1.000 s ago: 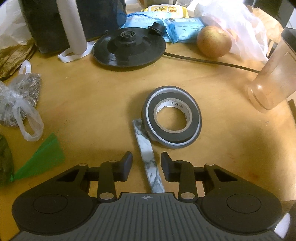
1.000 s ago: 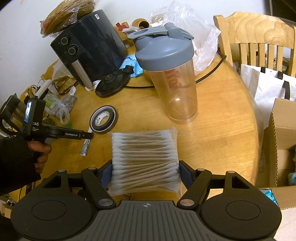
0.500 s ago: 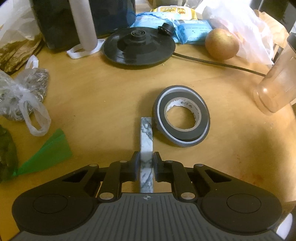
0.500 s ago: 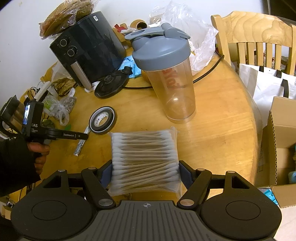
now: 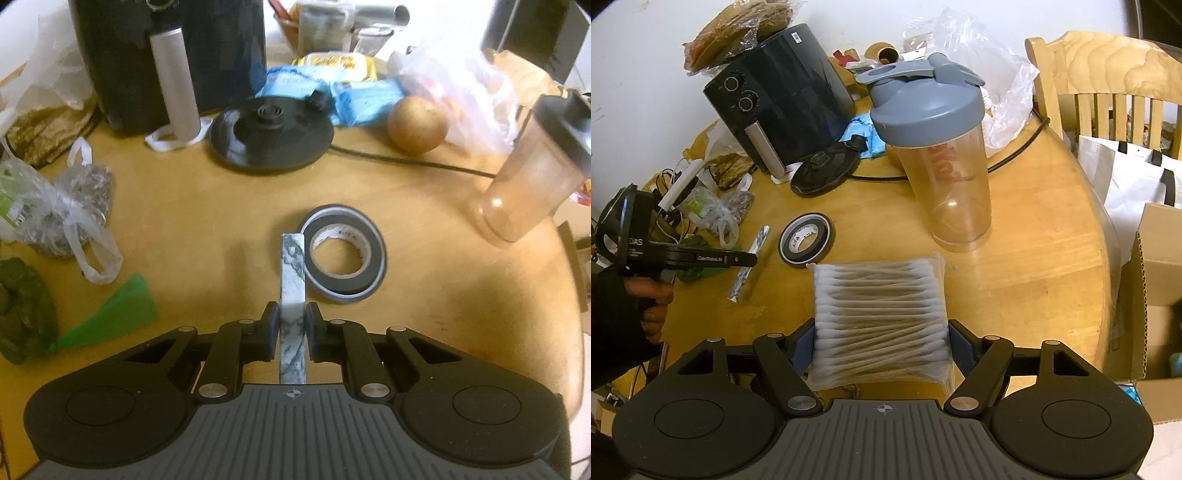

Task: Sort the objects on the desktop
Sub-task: 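Drop the marbled strip into the box with the left gripper while the right holds the swabs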

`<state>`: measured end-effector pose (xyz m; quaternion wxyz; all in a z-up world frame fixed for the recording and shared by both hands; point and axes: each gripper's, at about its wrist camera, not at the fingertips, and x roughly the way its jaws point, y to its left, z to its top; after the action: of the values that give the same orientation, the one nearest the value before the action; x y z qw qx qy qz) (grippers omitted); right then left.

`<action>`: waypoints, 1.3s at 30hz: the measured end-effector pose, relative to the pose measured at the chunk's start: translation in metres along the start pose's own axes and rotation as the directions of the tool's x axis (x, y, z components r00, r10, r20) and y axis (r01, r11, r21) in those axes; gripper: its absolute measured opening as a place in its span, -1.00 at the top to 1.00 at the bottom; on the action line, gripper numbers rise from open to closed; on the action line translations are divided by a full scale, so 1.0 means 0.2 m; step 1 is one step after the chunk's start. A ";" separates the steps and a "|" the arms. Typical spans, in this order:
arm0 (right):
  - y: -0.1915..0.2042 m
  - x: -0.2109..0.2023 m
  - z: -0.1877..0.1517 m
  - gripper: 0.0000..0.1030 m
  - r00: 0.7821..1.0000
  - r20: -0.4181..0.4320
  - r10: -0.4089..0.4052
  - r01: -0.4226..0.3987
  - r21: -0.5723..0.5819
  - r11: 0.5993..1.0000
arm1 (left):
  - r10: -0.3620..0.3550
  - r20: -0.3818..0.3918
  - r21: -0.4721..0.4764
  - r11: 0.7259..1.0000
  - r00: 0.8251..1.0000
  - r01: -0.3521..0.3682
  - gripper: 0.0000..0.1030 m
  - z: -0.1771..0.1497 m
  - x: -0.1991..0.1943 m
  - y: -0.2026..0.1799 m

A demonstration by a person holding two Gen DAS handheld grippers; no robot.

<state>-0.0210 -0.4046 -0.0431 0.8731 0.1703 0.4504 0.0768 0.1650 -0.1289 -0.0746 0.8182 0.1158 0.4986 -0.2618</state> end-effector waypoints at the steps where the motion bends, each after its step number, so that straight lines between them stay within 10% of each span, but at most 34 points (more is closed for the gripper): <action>1: 0.00 0.00 0.00 -0.45 1.000 0.003 0.003 -0.003 -0.005 1.000 | -0.002 0.007 -0.005 1.000 1.000 0.002 0.70 0.00 -0.02 0.00; 39: 0.20 -0.12 0.04 -0.45 0.990 0.043 0.132 -0.124 -0.150 0.981 | -0.168 0.088 -0.125 0.976 0.982 0.178 0.70 -0.34 -0.56 -0.10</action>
<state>-0.0266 -0.3755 -0.0060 0.8881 0.1360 0.4084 0.1612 0.0611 -0.0796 -0.0069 0.8168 0.0075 0.4911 -0.3027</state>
